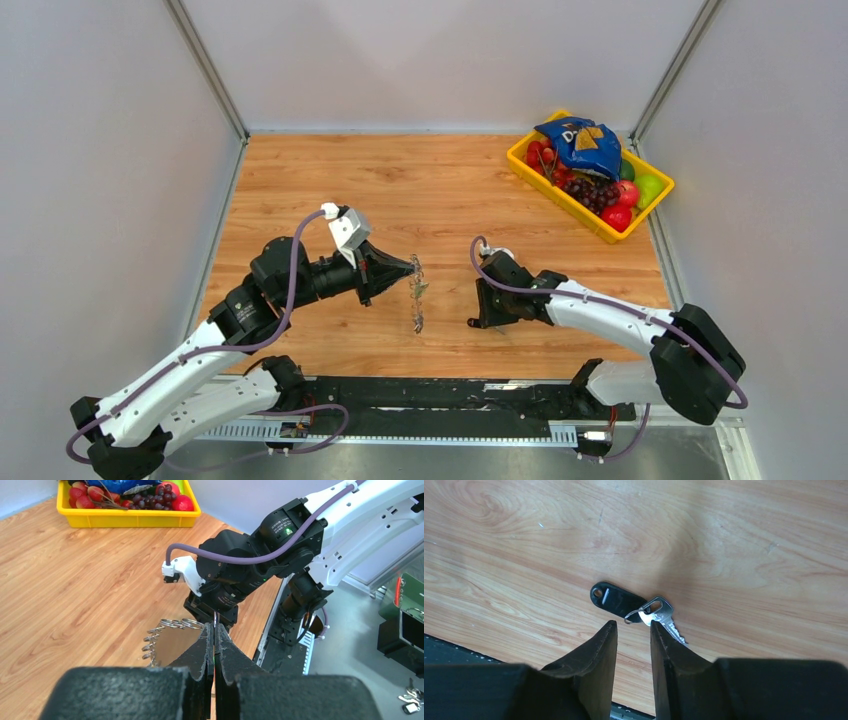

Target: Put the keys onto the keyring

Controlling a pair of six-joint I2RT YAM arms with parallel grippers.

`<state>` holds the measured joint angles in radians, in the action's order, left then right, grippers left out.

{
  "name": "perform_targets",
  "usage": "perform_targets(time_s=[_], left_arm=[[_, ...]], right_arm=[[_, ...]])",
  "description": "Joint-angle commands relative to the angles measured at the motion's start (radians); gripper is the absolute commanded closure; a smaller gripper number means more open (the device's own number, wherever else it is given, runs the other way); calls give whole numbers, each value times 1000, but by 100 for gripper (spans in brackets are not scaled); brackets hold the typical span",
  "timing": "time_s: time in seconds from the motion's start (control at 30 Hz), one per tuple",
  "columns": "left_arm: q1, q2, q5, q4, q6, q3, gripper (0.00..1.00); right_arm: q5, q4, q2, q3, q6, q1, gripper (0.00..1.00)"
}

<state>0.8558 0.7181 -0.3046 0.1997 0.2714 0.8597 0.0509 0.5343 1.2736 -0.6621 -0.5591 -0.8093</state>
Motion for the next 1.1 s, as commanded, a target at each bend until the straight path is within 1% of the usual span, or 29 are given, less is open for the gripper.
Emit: perform_targets(time_s=[0.0,0.33,0.7,1.07], left_arm=[[-1,-19,-9,-45,-8,39,100],[0,-38,-5,-36,-17,29,100],[-1,-48,-11,-28,-30,24,100],[0,-54,-9,-16,-38,28,100]], right_arm=[[11,-8,4,-53,-35,-5,66],[19,-12,67,-71,-63,-26,66],[38,-12,99,-62,-100,-44,67],[51,-9,94,-59,-115,-46,75]])
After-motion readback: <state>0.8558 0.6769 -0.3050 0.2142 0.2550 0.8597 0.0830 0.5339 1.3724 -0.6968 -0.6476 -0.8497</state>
